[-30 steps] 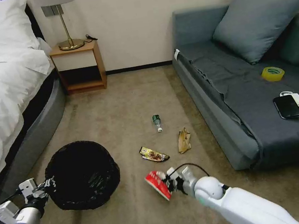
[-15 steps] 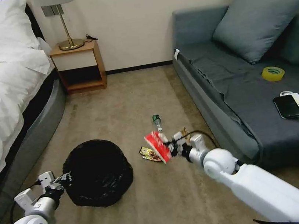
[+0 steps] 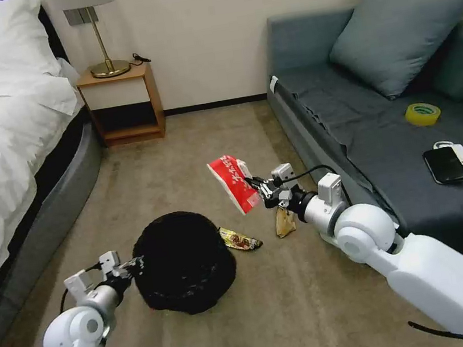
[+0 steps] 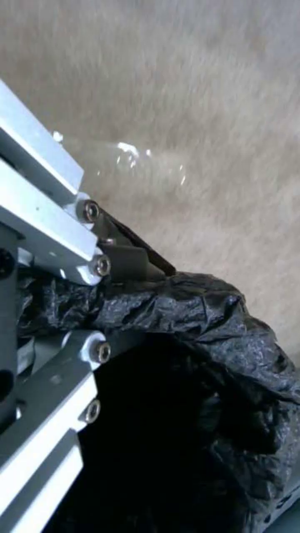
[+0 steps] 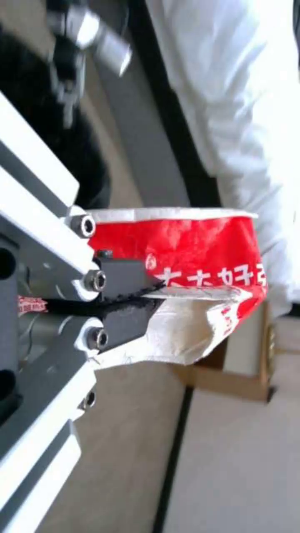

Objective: Pick up the trash bin, then pick up the garbage on the floor and place it into the trash bin.

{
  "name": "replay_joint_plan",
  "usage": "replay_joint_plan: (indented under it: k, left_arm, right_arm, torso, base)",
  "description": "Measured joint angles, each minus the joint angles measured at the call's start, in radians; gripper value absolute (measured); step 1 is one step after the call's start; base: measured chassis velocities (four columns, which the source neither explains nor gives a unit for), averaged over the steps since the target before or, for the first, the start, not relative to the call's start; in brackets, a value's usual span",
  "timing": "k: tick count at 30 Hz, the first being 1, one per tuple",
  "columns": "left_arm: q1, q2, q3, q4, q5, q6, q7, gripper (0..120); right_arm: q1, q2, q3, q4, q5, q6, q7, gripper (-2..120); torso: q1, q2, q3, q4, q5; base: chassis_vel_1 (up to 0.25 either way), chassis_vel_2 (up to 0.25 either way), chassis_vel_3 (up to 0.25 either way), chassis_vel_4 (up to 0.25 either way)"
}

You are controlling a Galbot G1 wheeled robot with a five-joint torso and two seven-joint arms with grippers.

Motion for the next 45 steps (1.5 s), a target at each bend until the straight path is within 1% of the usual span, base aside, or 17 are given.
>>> replay_joint_plan:
  k: [3, 7, 8, 13, 15, 18, 21, 25, 30, 36, 37, 38, 40, 41, 43, 44, 45]
  left_arm:
    - [-0.020, -0.001, 0.039, 0.010, -0.022, 0.021, -0.013, 4]
    - [-0.024, -0.007, 0.063, 0.010, -0.025, 0.033, -0.019, 4]
    - [-0.024, -0.011, 0.078, 0.010, -0.022, 0.039, -0.027, 4]
    - [-0.018, -0.017, 0.101, -0.002, -0.024, 0.046, -0.039, 4]
    - [-0.010, -0.022, 0.110, -0.019, -0.027, 0.050, -0.044, 4]
    - [-0.003, -0.023, 0.113, -0.031, -0.028, 0.052, -0.047, 4]
    - [0.010, -0.024, 0.114, -0.051, -0.037, 0.053, -0.050, 4]
    - [0.025, -0.024, 0.111, -0.072, -0.053, 0.057, -0.053, 4]
    - [0.047, -0.025, 0.102, -0.107, -0.077, 0.063, -0.056, 4]
    - [0.064, -0.030, 0.096, -0.123, -0.080, 0.064, -0.058, 4]
    - [0.067, -0.032, 0.095, -0.125, -0.081, 0.064, -0.058, 4]
    - [0.071, -0.034, 0.093, -0.127, -0.081, 0.064, -0.058, 4]
    - [0.073, -0.035, 0.092, -0.129, -0.081, 0.064, -0.059, 4]
    - [0.077, -0.038, 0.089, -0.132, -0.078, 0.064, -0.059, 4]
    - [0.081, -0.042, 0.085, -0.135, -0.076, 0.064, -0.063, 4]
    - [0.081, -0.042, 0.085, -0.135, -0.076, 0.064, -0.063, 4]
    - [0.084, -0.045, 0.080, -0.137, -0.076, 0.064, -0.066, 4]
  right_arm:
    - [0.025, -0.001, -0.035, 0.024, -0.007, 0.015, -0.021, 0]
    - [0.034, 0.005, -0.064, 0.035, -0.014, 0.019, -0.028, 0]
    - [0.035, 0.010, -0.084, 0.041, -0.018, 0.019, -0.029, 0]
    - [0.018, 0.011, -0.110, 0.047, -0.051, 0.025, -0.048, 0]
    - [-0.019, 0.009, -0.119, 0.045, -0.097, 0.035, -0.070, 0]
    - [-0.055, 0.008, -0.119, 0.040, -0.128, 0.041, -0.083, 0]
    - [-0.141, 0.008, -0.104, 0.025, -0.201, 0.056, -0.115, 0]
    - [-0.202, 0.012, -0.091, 0.014, -0.252, 0.068, -0.132, 0]
    - [-0.241, 0.019, -0.078, 0.006, -0.291, 0.073, -0.146, 0]
    - [-0.253, 0.020, -0.070, 0.005, -0.307, 0.075, -0.160, 0]
    - [-0.254, 0.019, -0.069, 0.008, -0.307, 0.075, -0.162, 1]
    - [-0.256, 0.019, -0.066, 0.011, -0.308, 0.075, -0.164, 8]
    - [-0.258, 0.019, -0.064, 0.012, -0.308, 0.075, -0.165, 10]
    - [-0.265, 0.018, -0.060, 0.015, -0.310, 0.075, -0.168, 16]
    - [-0.274, 0.019, -0.057, 0.017, -0.317, 0.075, -0.171, 23]
    - [-0.274, 0.019, -0.057, 0.017, -0.317, 0.075, -0.171, 23]
    - [-0.281, 0.021, -0.056, 0.020, -0.321, 0.072, -0.173, 30]
  torso:
    - [0.000, 0.000, 0.000, 0.0000, -0.0001]
    - [0.000, 0.000, 0.000, 0.0001, 0.0000]
    - [0.000, 0.000, 0.000, 0.0001, -0.0001]
    - [0.000, 0.000, 0.000, 0.0002, -0.0002]
    - [0.000, 0.000, 0.000, 0.0001, -0.0001]
    - [0.000, 0.000, 0.000, 0.0001, 0.0000]
    - [0.000, 0.000, 0.000, 0.0000, 0.0000]
    - [0.000, 0.000, 0.000, 0.0000, 0.0000]
    - [0.000, 0.000, 0.000, 0.0001, -0.0001]
    - [0.000, 0.000, 0.000, 0.0001, -0.0001]
    - [0.000, 0.000, 0.000, 0.0001, -0.0001]
    - [0.000, 0.000, 0.000, 0.0001, -0.0002]
    - [0.000, 0.000, 0.000, 0.0001, -0.0002]
    - [0.000, 0.000, 0.000, 0.0001, -0.0001]
    - [0.000, 0.000, 0.000, 0.0000, -0.0002]
    - [0.000, 0.000, 0.000, 0.0000, -0.0002]
    - [0.000, 0.000, 0.000, 0.0001, -0.0001]
  base:
    - [0.000, 0.000, 0.000, 0.000]
    - [0.000, 0.000, 0.000, 0.000]
    - [0.000, 0.000, 0.000, 0.000]
    - [0.000, 0.000, 0.000, 0.000]
    - [0.000, 0.000, 0.000, 0.000]
    - [0.000, 0.000, 0.000, 0.000]
    - [0.000, 0.000, 0.000, 0.000]
    - [0.000, 0.000, 0.000, 0.000]
    - [0.000, 0.000, 0.000, 0.000]
    - [0.000, 0.000, 0.000, 0.000]
    - [0.000, 0.000, 0.000, 0.000]
    - [0.000, 0.000, 0.000, 0.000]
    - [0.000, 0.000, 0.000, 0.000]
    - [0.000, 0.000, 0.000, 0.000]
    - [0.000, 0.000, 0.000, 0.000]
    - [0.000, 0.000, 0.000, 0.000]
    - [0.000, 0.000, 0.000, 0.000]
